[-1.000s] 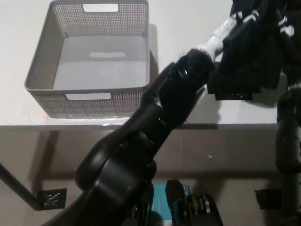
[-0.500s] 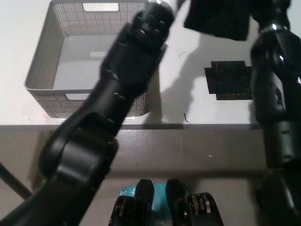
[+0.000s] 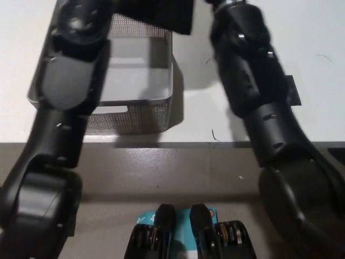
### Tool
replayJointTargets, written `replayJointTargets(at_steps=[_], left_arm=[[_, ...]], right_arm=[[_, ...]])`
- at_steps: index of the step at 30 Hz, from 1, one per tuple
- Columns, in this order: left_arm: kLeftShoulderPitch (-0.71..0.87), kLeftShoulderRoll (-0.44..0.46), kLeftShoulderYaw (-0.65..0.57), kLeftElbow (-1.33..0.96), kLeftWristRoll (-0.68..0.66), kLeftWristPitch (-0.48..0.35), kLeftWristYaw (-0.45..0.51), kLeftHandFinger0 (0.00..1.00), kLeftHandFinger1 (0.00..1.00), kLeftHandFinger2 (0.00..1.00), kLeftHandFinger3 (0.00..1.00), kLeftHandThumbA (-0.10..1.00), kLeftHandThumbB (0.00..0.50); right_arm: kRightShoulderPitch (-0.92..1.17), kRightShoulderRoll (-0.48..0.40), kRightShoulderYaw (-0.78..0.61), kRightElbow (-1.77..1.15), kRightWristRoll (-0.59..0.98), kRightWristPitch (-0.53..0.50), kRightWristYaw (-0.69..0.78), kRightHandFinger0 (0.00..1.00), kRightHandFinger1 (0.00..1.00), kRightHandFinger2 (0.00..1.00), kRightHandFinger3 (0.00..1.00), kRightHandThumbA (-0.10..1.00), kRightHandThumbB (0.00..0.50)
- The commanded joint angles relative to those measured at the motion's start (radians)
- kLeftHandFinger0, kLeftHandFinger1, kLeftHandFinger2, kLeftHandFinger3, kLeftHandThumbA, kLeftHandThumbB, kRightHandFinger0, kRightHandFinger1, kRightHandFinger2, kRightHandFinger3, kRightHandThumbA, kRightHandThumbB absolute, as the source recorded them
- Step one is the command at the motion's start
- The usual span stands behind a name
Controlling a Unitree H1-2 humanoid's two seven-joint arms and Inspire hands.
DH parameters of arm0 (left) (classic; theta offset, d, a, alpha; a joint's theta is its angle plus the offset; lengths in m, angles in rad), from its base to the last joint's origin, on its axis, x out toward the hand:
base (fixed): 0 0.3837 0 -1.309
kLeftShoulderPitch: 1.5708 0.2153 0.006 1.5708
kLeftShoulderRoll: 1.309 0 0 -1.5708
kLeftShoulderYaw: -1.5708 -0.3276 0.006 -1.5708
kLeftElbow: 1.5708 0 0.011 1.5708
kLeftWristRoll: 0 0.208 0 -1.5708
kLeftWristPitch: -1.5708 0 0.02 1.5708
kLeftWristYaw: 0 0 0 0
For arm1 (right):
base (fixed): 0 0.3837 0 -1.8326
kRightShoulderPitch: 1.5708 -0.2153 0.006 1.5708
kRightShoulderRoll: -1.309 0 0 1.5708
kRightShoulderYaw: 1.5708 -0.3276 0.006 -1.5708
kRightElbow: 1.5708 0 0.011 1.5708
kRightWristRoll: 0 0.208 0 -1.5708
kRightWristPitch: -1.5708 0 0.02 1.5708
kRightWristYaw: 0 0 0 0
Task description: Use both hands to pick up a lunch bag on the right hand side and place it into a container on the left hand side
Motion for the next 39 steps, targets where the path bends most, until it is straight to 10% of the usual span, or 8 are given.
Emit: replayJointTargets(at_steps=[1, 27, 31, 33, 37, 39], left_arm=[[-0.015, 0.031, 0.015, -0.164, -0.043, 0.046, -0.047, 1.0, 1.0, 1.0, 1.0, 1.0, 0.318], [0.157, -0.024, -0.02, -0.25, -0.027, 0.114, -0.048, 1.0, 1.0, 1.0, 1.0, 1.0, 0.28], [0.171, -0.028, -0.03, -0.2, -0.043, 0.064, -0.08, 1.0, 1.0, 1.0, 1.0, 1.0, 0.27], [0.208, 0.004, -0.041, -0.229, -0.064, 0.164, -0.135, 1.0, 1.0, 1.0, 1.0, 1.0, 0.3], [0.281, 0.108, -0.03, -0.24, -0.076, 0.179, -0.198, 1.0, 1.0, 1.0, 1.0, 1.0, 0.274], [0.308, 0.161, -0.017, -0.249, -0.094, 0.187, -0.233, 1.0, 1.0, 1.0, 1.0, 1.0, 0.252]], right_arm=[[-0.15, 0.102, 0.055, 0.027, -0.024, -0.073, 0.123, 1.0, 1.0, 1.0, 1.0, 1.0, 0.192], [0.045, 0.123, 0.089, -0.029, -0.047, -0.115, 0.151, 1.0, 1.0, 1.0, 1.0, 1.0, 0.166], [0.084, 0.093, 0.119, -0.058, -0.087, -0.059, 0.141, 1.0, 1.0, 1.0, 1.0, 1.0, 0.14], [0.151, 0.03, 0.178, -0.196, -0.19, 0.131, 0.063, 1.0, 1.0, 1.0, 1.0, 1.0, 0.073], [0.294, -0.063, 0.2, -0.384, -0.271, 0.145, 0.017, 1.0, 1.0, 1.0, 1.0, 0.48, 0.047], [0.356, -0.11, 0.2, -0.462, -0.271, 0.142, 0.043, 1.0, 1.0, 1.0, 1.0, 0.45, 0.023]])
